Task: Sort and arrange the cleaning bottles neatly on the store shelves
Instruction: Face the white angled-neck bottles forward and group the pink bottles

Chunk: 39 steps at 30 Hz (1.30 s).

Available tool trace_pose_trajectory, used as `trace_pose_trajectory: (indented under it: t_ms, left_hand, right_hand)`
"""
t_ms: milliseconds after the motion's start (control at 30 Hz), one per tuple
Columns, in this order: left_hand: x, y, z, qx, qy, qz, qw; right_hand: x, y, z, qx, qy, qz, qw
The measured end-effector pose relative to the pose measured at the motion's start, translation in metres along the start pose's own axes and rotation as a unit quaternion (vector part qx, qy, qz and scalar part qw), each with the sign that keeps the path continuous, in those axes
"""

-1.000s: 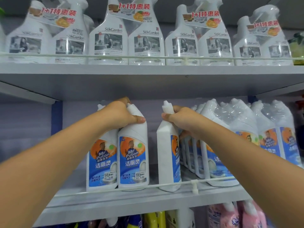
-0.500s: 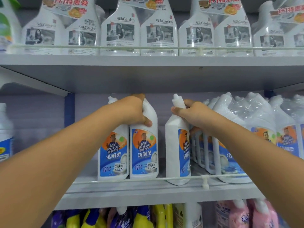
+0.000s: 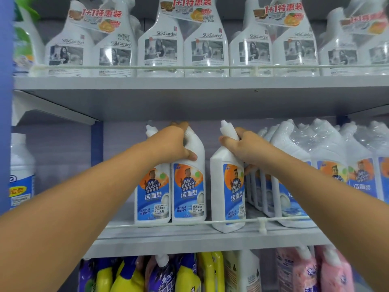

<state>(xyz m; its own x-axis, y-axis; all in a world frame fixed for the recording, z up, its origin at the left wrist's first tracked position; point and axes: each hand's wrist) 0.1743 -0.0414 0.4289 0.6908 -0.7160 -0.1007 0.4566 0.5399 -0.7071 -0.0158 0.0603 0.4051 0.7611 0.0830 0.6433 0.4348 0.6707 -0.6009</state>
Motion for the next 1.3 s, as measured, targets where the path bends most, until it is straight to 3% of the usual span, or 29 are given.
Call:
trace_pose_trajectory:
  t_ms: [167,233,300,433,567,667,733,867,1067,1300]
  left_hand:
    - [0.002,0.017,0.002,-0.133,0.081,-0.008,0.988]
    - [0.001,0.022,0.007,-0.101,0.165,0.006,0.981]
    - [-0.003,0.029,0.011,-0.014,0.234,0.02,0.972]
    - [-0.007,0.039,0.014,0.032,0.214,0.0,0.976]
    - [0.004,0.047,0.022,0.039,0.249,0.027,0.967]
    - [0.021,0.053,0.031,0.056,0.293,0.05,0.953]
    - [0.034,0.054,0.039,0.059,0.317,0.052,0.945]
    - [0.064,0.054,0.064,0.033,0.368,0.058,0.928]
    - [0.08,0.062,0.067,0.082,0.327,0.069,0.939]
    - [0.086,0.072,0.044,0.048,0.286,0.078,0.954]
  right_hand:
    - [0.004,0.0,-0.009,-0.067,0.022,0.049,0.996]
    - [0.009,-0.001,-0.015,-0.099,0.025,0.078,0.992]
    - [0.019,0.001,-0.021,-0.117,0.017,0.104,0.988]
    - [0.046,0.007,-0.035,-0.128,0.041,0.162,0.977]
    - [0.066,0.01,-0.042,-0.082,0.072,0.186,0.976]
    - [0.076,0.008,-0.035,-0.006,0.003,0.153,0.988]
    - [0.074,0.004,-0.031,-0.005,-0.015,0.122,0.992]
    - [0.051,-0.008,-0.035,-0.021,0.064,0.103,0.992]
    - [0.036,-0.008,-0.054,0.081,0.047,0.057,0.994]
    - [0.03,-0.012,-0.065,0.117,-0.062,0.011,0.991]
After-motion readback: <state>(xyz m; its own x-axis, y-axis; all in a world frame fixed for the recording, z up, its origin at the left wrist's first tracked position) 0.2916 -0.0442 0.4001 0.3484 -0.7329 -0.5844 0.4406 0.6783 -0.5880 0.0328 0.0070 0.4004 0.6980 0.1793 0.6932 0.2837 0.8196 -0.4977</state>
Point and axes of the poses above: each hand's wrist, its own y-axis away from the middle knuckle, its own z-axis out of the back of the hand, x = y × z, and after that the axes turned 7 degrees about -x, right-handed
